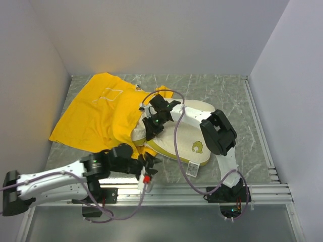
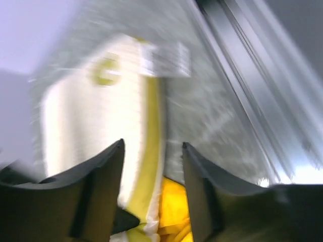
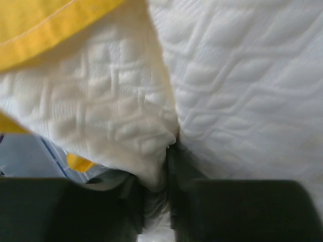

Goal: Put the pillow into the pillowcase

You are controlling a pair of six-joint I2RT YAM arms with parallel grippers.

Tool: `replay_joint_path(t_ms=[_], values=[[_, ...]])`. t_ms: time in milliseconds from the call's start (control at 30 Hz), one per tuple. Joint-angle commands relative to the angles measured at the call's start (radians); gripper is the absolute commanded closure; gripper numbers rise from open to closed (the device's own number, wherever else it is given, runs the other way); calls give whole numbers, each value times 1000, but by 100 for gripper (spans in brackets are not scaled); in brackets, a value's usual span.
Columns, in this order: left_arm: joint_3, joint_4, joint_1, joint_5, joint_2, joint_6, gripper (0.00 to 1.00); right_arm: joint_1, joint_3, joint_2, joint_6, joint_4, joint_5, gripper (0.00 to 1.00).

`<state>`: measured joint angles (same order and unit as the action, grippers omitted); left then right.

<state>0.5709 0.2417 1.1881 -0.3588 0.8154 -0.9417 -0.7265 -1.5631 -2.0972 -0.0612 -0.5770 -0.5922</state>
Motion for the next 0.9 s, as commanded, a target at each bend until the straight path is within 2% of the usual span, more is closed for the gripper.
replay_joint_path(t_ms=[0,33,67,133,167,200,233,333,400,433,467,533,600,767,867], values=[[153,154,1,33,-159,423,42,18,58,144,-52,124,-63,62],[164,177,-1,70,-186,475,40,28,69,181,-54,129,-66,41],[175,207,-1,158,-229,580,36,33,77,256,-51,125,-58,35],[205,240,-7,277,-251,673,31,47,75,317,-32,77,-35,25],[210,246,-27,355,-262,746,26,68,75,369,-25,56,-21,24],[219,257,-63,356,-265,761,25,76,78,393,-11,22,32,24],[221,258,-140,385,-260,771,25,87,86,414,-8,11,70,24],[242,298,-270,409,-176,807,26,117,126,457,23,-23,242,22],[266,295,-333,444,-61,825,29,139,167,445,18,-40,296,21],[283,313,-408,443,-14,830,30,150,185,439,12,-38,311,21],[300,324,-447,446,90,842,31,160,211,439,5,-32,301,21],[359,360,-531,480,195,851,31,193,282,444,-8,-11,279,20],[380,396,-554,514,307,833,28,209,329,448,-5,-17,240,20],[385,426,-575,549,407,790,27,220,377,468,15,-14,143,20],[353,430,-576,589,445,790,32,219,388,451,15,-11,118,21]])
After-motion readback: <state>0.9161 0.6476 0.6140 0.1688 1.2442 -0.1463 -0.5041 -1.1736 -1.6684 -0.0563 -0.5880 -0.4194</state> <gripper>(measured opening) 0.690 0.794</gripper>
